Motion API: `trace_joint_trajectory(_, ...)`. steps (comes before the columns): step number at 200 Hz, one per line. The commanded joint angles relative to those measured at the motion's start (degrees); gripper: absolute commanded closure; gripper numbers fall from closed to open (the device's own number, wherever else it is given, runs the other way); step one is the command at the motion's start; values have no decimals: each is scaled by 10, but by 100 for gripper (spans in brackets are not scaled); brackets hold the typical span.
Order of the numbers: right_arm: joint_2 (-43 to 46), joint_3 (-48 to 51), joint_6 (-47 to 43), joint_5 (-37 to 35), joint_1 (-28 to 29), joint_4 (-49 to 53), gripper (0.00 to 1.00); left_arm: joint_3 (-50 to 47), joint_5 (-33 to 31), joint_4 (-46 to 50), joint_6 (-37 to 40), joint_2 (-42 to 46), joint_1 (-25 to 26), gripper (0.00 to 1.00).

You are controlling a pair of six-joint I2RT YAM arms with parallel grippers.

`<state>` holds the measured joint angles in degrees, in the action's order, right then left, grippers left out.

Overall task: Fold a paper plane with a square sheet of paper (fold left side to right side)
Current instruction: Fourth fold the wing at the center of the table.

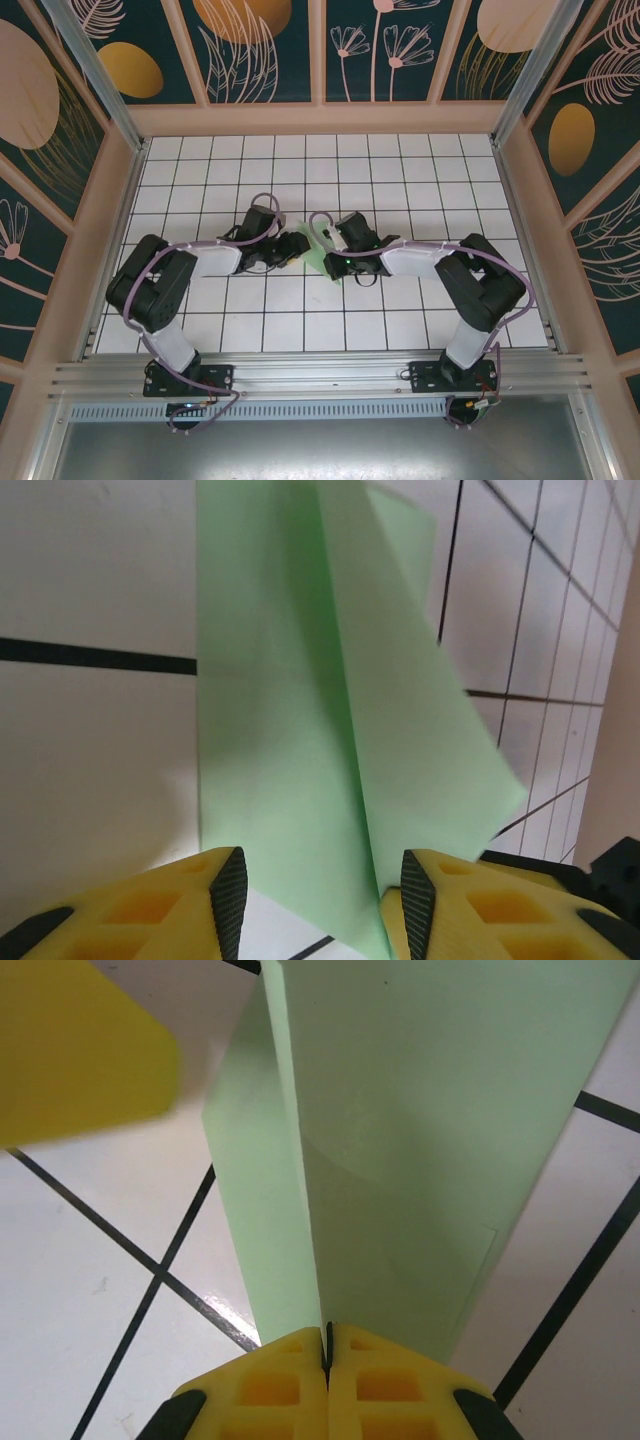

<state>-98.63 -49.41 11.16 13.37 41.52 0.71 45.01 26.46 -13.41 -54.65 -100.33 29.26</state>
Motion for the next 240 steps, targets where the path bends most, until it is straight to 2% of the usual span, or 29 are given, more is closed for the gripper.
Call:
trace_joint_trajectory(1,-8,13,15,48,-11,-18,94,34,15,-15,12,-22,8,54)
trace_joint_trajectory(146,-26,21,26,96,-33,-33,93,75,4,2,5,-86,16,53)
trace_joint_trajectory(201,-26,17,26,106,-37,-35,87,100,-27,73,22,-105,16,55)
trace_joint_trajectory(240,-9,15,30,108,-42,-36,75,103,-39,94,28,-107,16,55)
